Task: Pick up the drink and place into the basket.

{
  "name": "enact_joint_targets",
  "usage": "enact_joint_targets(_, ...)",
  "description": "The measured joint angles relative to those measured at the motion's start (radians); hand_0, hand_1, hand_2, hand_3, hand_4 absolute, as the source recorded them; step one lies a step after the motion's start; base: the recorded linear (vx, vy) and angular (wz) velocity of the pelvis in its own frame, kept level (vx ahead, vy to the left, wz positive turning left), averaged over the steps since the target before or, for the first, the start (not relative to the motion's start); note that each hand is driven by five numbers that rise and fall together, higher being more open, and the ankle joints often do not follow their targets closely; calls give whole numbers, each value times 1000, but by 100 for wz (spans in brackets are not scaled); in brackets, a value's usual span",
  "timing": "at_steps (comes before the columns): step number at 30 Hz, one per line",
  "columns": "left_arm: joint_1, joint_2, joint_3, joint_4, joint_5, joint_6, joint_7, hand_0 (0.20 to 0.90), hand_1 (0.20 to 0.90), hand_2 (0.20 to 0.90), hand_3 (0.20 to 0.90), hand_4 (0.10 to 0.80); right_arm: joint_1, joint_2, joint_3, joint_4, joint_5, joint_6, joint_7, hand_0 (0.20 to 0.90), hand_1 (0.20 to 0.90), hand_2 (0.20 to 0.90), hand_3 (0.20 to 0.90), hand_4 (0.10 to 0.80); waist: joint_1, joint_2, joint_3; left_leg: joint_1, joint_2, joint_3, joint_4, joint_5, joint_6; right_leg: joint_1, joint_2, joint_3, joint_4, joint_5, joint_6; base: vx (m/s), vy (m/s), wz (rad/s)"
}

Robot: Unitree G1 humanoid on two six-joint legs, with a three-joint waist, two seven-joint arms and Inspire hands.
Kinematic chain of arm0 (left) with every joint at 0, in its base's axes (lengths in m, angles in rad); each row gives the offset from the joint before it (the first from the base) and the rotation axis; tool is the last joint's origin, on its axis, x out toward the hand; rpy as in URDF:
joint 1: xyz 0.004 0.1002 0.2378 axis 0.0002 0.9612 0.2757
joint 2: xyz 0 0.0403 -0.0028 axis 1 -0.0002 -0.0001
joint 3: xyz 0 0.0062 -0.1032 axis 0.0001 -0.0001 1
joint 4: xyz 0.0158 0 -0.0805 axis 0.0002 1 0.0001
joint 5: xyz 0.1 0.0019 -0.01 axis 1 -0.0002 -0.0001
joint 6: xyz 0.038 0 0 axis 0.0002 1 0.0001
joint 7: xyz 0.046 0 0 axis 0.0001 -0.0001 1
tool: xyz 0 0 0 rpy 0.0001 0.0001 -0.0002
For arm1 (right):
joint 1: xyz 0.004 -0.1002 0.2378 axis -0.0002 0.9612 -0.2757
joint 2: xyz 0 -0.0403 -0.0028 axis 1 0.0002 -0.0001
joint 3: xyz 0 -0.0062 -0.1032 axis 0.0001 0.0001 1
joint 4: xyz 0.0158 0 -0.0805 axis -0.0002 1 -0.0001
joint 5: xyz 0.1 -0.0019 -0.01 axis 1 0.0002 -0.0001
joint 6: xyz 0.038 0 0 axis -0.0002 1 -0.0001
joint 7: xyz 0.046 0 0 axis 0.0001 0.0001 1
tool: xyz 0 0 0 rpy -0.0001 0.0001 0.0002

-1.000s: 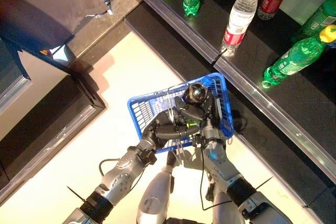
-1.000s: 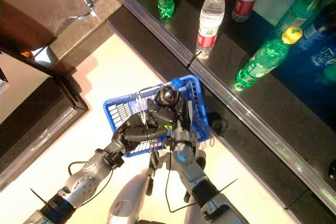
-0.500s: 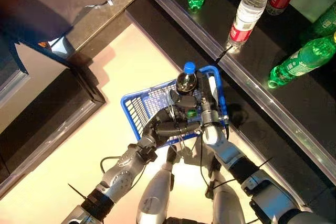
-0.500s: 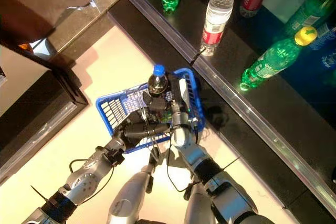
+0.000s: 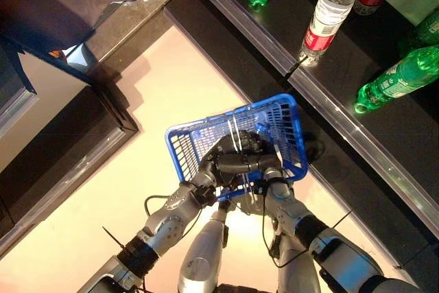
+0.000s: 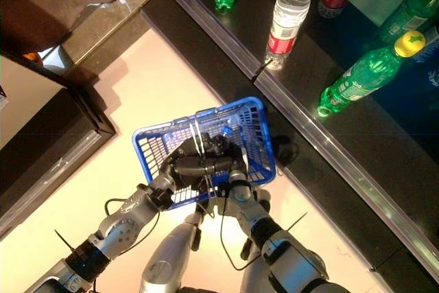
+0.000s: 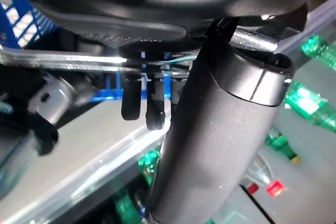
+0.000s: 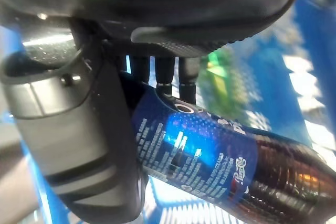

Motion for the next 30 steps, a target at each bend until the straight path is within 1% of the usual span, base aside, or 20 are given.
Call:
enact_joint_targets(6,-1,-10,-6,1,4,0,0,300,300,300,200,100,-12,8,21,-10,-121,-3,3,300,300,300,200,100,0,-1,1,0,-2,0,0,1,1,0,-1,0,2,0,0,0,0,0)
enact_joint_targets(8,-1,-12,-6,1,4,-1,0,300,300,300,200,100,-14,8,39,-10,-138,-11,3,300,300,300,200,100,2,-1,1,0,-2,0,0,1,1,0,-1,0,3,0,0,0,0,0)
enact_joint_targets(10,-1,-12,-6,1,4,-3,-1,300,300,300,200,100,-14,9,41,-10,-115,-15,8,300,300,300,200,100,2,-1,1,0,-3,0,0,2,1,0,-1,-1,4,0,0,0,0,0)
enact_joint_targets(11,-1,-12,-6,1,4,-5,-1,300,300,300,200,100,-14,9,40,-10,-92,-15,13,300,300,300,200,100,2,-1,1,1,-3,0,0,2,2,0,-2,-1,5,0,0,0,0,0)
enact_joint_targets(15,-1,-22,-7,1,2,-15,-5,300,300,300,200,100,-13,13,25,10,148,-16,102,300,300,300,200,100,-1,-1,1,3,-4,0,0,5,4,-1,-5,0,9,0,1,0,0,0)
enact_joint_targets(17,-2,-23,-11,1,1,-17,-6,300,300,300,200,100,-13,22,5,31,239,-16,135,300,300,300,200,100,-1,-1,1,4,-5,0,0,6,4,-1,-7,0,11,0,1,0,0,0)
enact_joint_targets(20,-5,-23,-18,6,0,-19,-6,300,300,300,200,100,-18,35,-23,63,327,-19,163,300,300,300,200,100,0,-1,1,5,-5,-1,0,10,5,0,-9,0,14,1,2,0,0,0)
enact_joint_targets(23,-33,-23,-35,38,-2,-22,-6,300,300,300,200,100,-38,61,-84,111,444,-21,183,300,300,300,200,100,1,-1,1,6,-6,-2,0,13,6,1,-11,0,17,2,3,0,0,0)
enact_joint_targets(27,-38,-24,-37,51,-34,-22,-6,300,300,300,200,100,-82,63,-124,160,527,-20,209,300,300,300,200,100,-5,-1,1,6,-8,-2,0,16,8,1,-14,0,17,6,4,0,0,0)
enact_joint_targets(30,-51,-25,-38,60,-41,-22,-6,300,300,300,200,100,-127,62,-181,194,602,-21,225,300,300,300,200,100,-6,-1,1,6,-10,-3,0,19,9,1,-15,-1,17,7,5,0,0,0)
